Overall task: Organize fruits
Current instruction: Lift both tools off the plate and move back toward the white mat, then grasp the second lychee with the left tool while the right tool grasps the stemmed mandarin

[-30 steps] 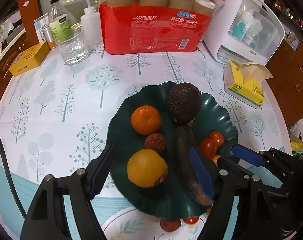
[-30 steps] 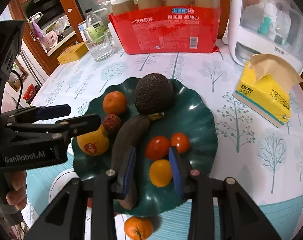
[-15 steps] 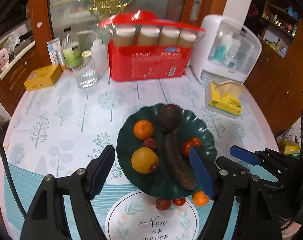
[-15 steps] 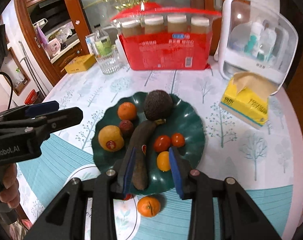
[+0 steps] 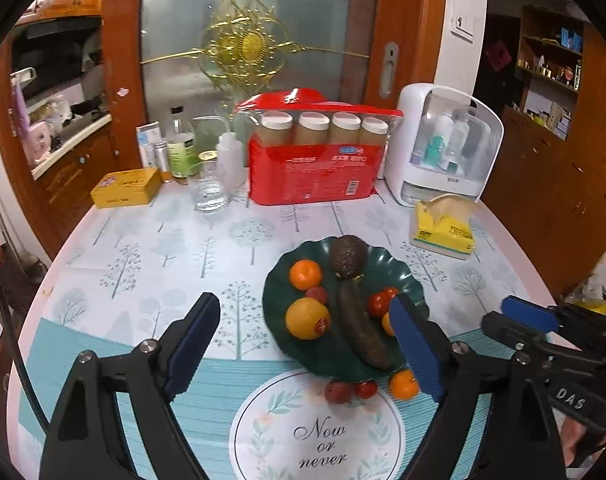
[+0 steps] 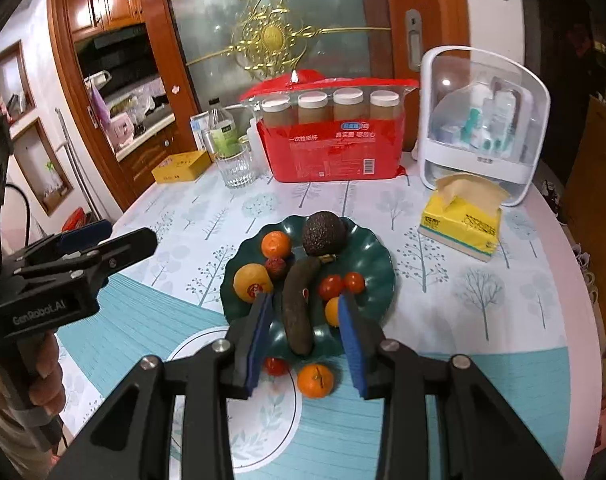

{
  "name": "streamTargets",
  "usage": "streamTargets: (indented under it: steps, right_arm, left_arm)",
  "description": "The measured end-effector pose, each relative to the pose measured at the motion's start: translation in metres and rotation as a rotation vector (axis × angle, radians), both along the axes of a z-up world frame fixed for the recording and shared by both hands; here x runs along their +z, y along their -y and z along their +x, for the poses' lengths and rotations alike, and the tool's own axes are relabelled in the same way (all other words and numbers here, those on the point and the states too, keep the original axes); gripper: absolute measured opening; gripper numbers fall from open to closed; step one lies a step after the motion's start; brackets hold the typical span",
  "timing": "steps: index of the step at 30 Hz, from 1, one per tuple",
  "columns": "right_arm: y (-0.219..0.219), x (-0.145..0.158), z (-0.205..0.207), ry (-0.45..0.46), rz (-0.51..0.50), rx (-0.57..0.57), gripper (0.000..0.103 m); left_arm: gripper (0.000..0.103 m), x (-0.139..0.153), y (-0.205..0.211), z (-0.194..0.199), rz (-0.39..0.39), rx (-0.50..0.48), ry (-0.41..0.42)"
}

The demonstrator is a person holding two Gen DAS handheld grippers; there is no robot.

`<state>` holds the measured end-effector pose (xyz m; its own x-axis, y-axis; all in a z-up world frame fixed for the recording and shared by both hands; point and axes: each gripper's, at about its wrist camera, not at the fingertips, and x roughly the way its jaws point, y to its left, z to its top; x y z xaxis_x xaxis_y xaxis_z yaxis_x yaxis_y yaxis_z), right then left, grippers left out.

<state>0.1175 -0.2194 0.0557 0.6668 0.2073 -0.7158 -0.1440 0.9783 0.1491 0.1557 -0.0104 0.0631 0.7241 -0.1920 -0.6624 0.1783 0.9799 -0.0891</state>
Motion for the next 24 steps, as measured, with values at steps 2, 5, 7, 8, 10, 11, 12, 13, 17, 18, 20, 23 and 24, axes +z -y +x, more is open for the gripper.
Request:
streamTargets:
  steps: [2, 5, 7, 8, 10, 11, 12, 13, 17, 18, 20, 23, 24]
  right_arm:
    - [0.002, -0.006, -0.009, 0.004, -0.003, -0.018, 0.040]
    - [0.005, -0.017, -0.020, 0.011, -0.010, -0.046, 0.044]
    - [0.007, -0.025, -0.028, 0.016, -0.013, -0.060, 0.050]
    - [0.008, -0.028, -0.031, 0.018, -0.012, -0.067, 0.052]
    - [0.011, -0.035, -0.034, 0.020, -0.006, -0.084, 0.055]
    - [0.012, -0.039, -0.036, 0.019, -0.001, -0.092, 0.055]
    - [0.013, -0.042, -0.038, 0.016, 0.004, -0.095, 0.055]
    - [0.014, -0.046, -0.039, 0.012, 0.010, -0.099, 0.055]
    - [0.015, -0.062, -0.043, -0.006, -0.007, -0.107, 0.055]
    - [0.014, -0.065, -0.043, -0.009, -0.014, -0.106, 0.055]
    - [0.012, -0.073, -0.044, -0.017, -0.026, -0.099, 0.055]
    - [0.010, -0.089, -0.041, -0.049, -0.027, -0.090, 0.055]
    - [0.009, -0.096, -0.040, -0.066, -0.023, -0.090, 0.055]
  left_arm:
    - [0.086, -0.007, -0.002, -0.008, -0.007, 0.002, -0.001]
    - [0.086, -0.024, -0.002, -0.021, -0.009, 0.002, 0.000]
    - [0.086, -0.039, -0.001, -0.029, -0.001, 0.004, -0.001]
    - [0.086, -0.047, -0.001, -0.032, 0.000, 0.007, -0.006]
    - [0.086, -0.060, 0.001, -0.036, -0.001, 0.010, -0.017]
    - [0.086, -0.066, 0.001, -0.037, -0.002, 0.010, -0.025]
    - [0.086, -0.073, 0.002, -0.038, -0.002, 0.009, -0.033]
    - [0.086, -0.078, 0.004, -0.039, -0.001, 0.007, -0.039]
    - [0.086, -0.095, 0.006, -0.042, 0.005, -0.005, -0.048]
    - [0.086, -0.099, 0.007, -0.042, 0.003, -0.011, -0.053]
    - [0.086, -0.109, 0.009, -0.040, 0.010, -0.022, -0.076]
    - [0.086, -0.123, 0.014, -0.035, 0.022, -0.027, -0.112]
    - [0.086, -0.129, 0.015, -0.032, 0.025, -0.033, -0.126]
